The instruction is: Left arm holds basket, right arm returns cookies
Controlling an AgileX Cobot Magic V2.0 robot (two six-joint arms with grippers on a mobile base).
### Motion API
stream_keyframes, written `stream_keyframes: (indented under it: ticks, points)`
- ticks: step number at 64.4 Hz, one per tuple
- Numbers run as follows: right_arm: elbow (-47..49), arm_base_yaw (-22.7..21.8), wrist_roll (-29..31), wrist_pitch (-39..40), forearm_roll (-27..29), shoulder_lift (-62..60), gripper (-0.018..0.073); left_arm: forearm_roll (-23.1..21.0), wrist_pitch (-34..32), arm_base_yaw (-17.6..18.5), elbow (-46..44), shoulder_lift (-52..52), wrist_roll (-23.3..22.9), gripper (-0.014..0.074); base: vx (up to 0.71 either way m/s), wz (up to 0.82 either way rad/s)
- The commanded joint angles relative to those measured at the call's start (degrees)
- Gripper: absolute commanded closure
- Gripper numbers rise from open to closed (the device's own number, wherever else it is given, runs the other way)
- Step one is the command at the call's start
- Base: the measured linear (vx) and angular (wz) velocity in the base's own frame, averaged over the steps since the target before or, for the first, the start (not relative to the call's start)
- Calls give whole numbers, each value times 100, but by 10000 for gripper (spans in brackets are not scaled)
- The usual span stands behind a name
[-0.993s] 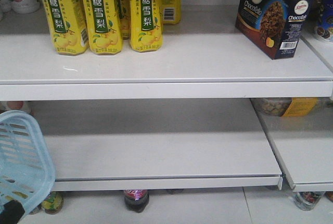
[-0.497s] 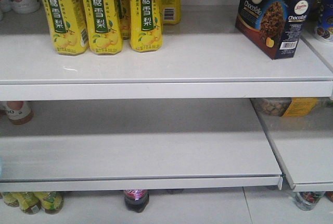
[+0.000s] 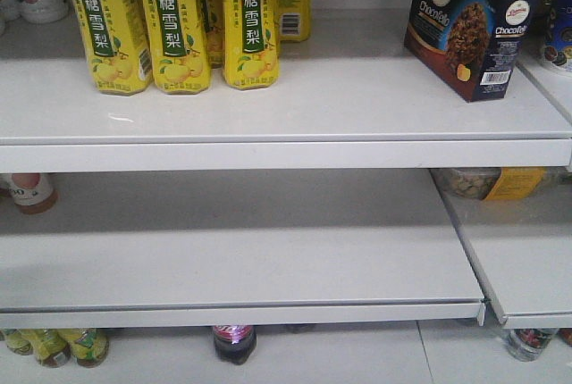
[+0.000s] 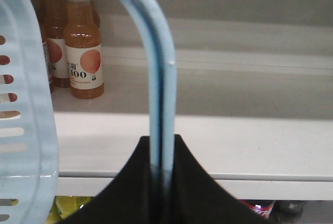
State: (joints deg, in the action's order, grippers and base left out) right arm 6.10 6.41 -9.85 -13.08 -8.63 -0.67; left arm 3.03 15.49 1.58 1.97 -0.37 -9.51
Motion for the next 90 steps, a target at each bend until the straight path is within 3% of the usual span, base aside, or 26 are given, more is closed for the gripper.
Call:
stream_keyframes:
  ticks: [1,21,33,39,50,90]
  points:
    - [149,10,2,439,-40,-13,568,103,-514,-64,61,-133,91,603,0,0]
    - [149,10,2,439,-40,-13,568,64,-661,-332,61,-133,91,603,0,0]
    - [149,10,2,439,-40,-13,568,-354,-734,-332,61,-133,171,603,0,0]
    - [149,10,2,439,-40,-13,568,-664,-734,-332,61,-133,594,603,0,0]
    - [149,10,2,439,-40,-13,568,-760,-734,-313,61,-133,1316,603,0,0]
    - [149,10,2,439,-40,-13,568,-758,-725,-313,55,-127,1321,603,0,0]
